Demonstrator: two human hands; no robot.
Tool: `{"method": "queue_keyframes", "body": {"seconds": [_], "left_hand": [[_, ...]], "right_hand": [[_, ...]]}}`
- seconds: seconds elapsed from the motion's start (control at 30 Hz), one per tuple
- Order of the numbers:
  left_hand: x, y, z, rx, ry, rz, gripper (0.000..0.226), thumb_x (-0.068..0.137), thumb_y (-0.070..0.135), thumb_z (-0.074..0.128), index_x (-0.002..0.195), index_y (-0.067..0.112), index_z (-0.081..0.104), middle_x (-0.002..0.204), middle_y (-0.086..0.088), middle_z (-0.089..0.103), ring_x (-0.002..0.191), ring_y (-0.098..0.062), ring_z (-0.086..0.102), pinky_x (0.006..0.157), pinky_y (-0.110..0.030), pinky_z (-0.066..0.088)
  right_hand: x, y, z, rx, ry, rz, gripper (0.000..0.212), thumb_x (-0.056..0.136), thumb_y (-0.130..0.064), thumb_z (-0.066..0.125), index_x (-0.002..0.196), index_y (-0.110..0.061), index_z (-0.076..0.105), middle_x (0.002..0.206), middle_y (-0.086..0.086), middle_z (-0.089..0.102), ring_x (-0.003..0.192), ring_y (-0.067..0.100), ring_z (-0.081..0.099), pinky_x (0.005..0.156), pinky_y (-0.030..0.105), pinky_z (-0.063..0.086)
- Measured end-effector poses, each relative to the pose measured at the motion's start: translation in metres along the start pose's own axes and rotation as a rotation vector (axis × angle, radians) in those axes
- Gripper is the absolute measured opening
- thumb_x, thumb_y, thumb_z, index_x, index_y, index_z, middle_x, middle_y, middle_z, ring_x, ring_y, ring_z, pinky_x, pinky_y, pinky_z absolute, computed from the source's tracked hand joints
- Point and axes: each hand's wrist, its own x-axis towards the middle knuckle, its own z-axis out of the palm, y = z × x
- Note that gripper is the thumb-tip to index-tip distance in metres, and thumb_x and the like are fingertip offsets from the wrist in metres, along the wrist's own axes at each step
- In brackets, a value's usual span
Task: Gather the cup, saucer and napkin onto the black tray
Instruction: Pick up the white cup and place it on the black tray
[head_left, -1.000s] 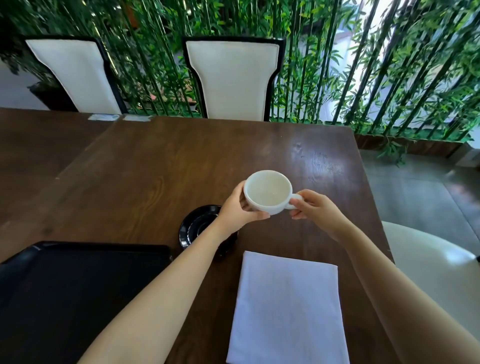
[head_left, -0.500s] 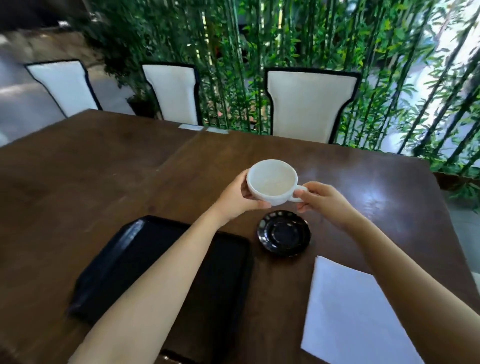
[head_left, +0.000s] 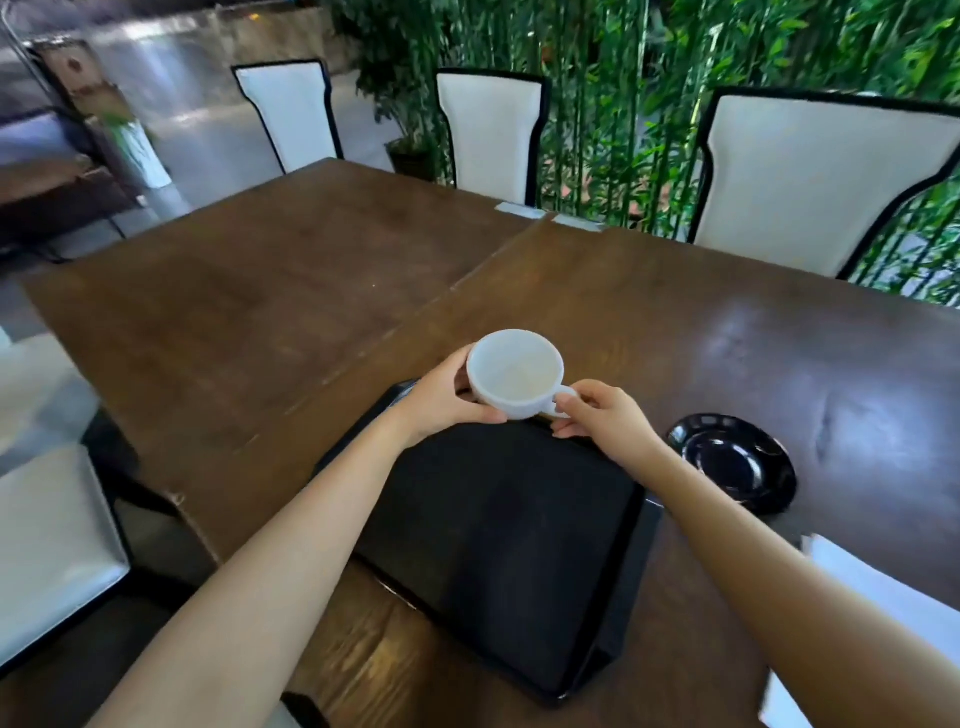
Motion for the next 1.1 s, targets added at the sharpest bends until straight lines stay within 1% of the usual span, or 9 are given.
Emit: {"method": "queue_keyframes", "body": {"seconds": [0.1,0.2,0.3,0.4,0.57,0.67,0.77,0.93,1.1], "left_hand": [[-0.002,-0.025,-0.017,0.020,0.003,-0.035,0.086,0.064,0.010,0.084,0.134,0.034,0.040,0.129,0.017,0.050,0.117,0.000,0.050,0.078,-0.006,0.048],[0.002,-0.046,-0.030,0.055,-0.004,-0.072,0.087,0.064,0.011,0.084,0.136,0.031,0.039,0.133,0.009,0.050,0.121,-0.007,0.048,0.096,-0.025,0.046],[0.007,-0.065,-0.038,0.073,-0.004,-0.098,0.087,0.064,0.012,0.084,0.136,0.030,0.039,0.134,0.007,0.049,0.122,-0.009,0.047,0.102,-0.033,0.043],[0.014,-0.081,-0.043,0.077,0.018,-0.105,0.085,0.064,0.011,0.084,0.135,0.029,0.041,0.132,0.007,0.050,0.122,-0.012,0.047,0.101,-0.033,0.041],[0.023,-0.103,-0.046,0.060,0.048,-0.121,0.083,0.064,0.009,0.084,0.129,0.037,0.041,0.124,0.018,0.050,0.115,-0.001,0.047,0.094,-0.024,0.036],[0.026,-0.114,-0.052,0.052,0.059,-0.132,0.086,0.063,0.008,0.084,0.134,0.031,0.040,0.133,0.010,0.049,0.122,-0.009,0.045,0.101,-0.028,0.035],[0.028,-0.120,-0.057,0.060,0.037,-0.147,0.087,0.062,0.009,0.084,0.132,0.036,0.039,0.130,0.014,0.048,0.122,-0.007,0.044,0.101,-0.027,0.035],[0.034,-0.128,-0.062,0.055,0.003,-0.183,0.087,0.062,0.012,0.084,0.131,0.037,0.038,0.135,0.008,0.047,0.127,-0.013,0.042,0.108,-0.035,0.034],[0.035,-0.134,-0.058,0.042,0.001,-0.199,0.087,0.061,0.013,0.085,0.128,0.040,0.038,0.132,0.009,0.048,0.126,-0.012,0.043,0.109,-0.036,0.035]], "right_hand": [[0.009,0.008,0.030,-0.013,-0.007,0.031,0.026,0.095,-0.020,0.050,0.105,0.002,0.060,0.098,0.013,0.067,0.089,0.027,0.069,0.092,0.044,0.054],[0.020,0.016,0.053,-0.063,-0.023,0.054,0.026,0.095,-0.022,0.049,0.108,-0.003,0.060,0.100,0.011,0.067,0.092,0.024,0.069,0.093,0.043,0.054],[0.036,0.024,0.067,-0.119,-0.060,0.077,0.024,0.095,-0.024,0.050,0.107,-0.005,0.060,0.095,0.007,0.065,0.092,0.024,0.069,0.093,0.043,0.054],[0.052,0.031,0.075,-0.168,-0.078,0.096,0.022,0.095,-0.023,0.051,0.104,-0.006,0.060,0.092,0.008,0.065,0.093,0.025,0.069,0.093,0.044,0.054],[0.074,0.046,0.090,-0.206,-0.076,0.098,0.011,0.096,-0.021,0.050,0.094,-0.013,0.057,0.087,0.006,0.063,0.093,0.026,0.068,0.093,0.044,0.054],[0.082,0.052,0.100,-0.228,-0.076,0.101,0.012,0.096,-0.022,0.050,0.094,-0.013,0.058,0.090,0.007,0.065,0.093,0.025,0.067,0.092,0.043,0.054],[0.085,0.058,0.105,-0.241,-0.070,0.086,0.019,0.096,-0.023,0.050,0.099,-0.009,0.062,0.093,0.010,0.068,0.090,0.023,0.067,0.090,0.042,0.055],[0.087,0.068,0.108,-0.234,-0.082,0.064,0.019,0.095,-0.023,0.050,0.101,-0.009,0.062,0.090,0.006,0.065,0.087,0.020,0.066,0.086,0.039,0.056],[0.088,0.074,0.106,-0.271,-0.091,0.052,0.022,0.096,-0.024,0.049,0.104,-0.008,0.062,0.094,0.009,0.063,0.085,0.019,0.063,0.078,0.032,0.056]]}}
